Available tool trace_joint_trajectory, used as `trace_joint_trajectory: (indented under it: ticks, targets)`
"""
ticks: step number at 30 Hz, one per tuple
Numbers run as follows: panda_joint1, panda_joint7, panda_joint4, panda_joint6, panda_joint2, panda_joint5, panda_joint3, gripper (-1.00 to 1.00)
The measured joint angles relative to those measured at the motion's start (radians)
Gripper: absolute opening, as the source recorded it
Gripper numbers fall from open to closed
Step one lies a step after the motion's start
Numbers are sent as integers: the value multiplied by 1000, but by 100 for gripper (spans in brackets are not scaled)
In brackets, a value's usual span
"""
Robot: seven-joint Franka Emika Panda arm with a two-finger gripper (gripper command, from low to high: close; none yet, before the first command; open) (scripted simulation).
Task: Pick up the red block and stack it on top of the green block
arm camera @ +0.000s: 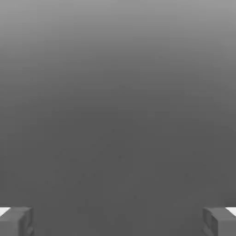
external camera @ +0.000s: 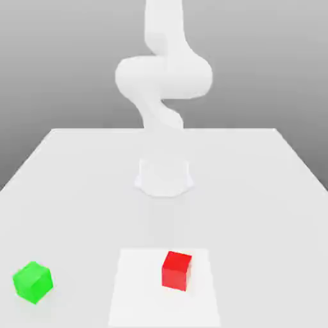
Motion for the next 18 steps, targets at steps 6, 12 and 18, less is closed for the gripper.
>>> trace_joint_trajectory:
  ticks: [6,12,18]
  targets:
    - [-18,88,-123,132,229,12,36,0]
    - [-26,183,-240,256,446,9,65,0]
    - [-29,287,-358,382,664,-6,86,0]
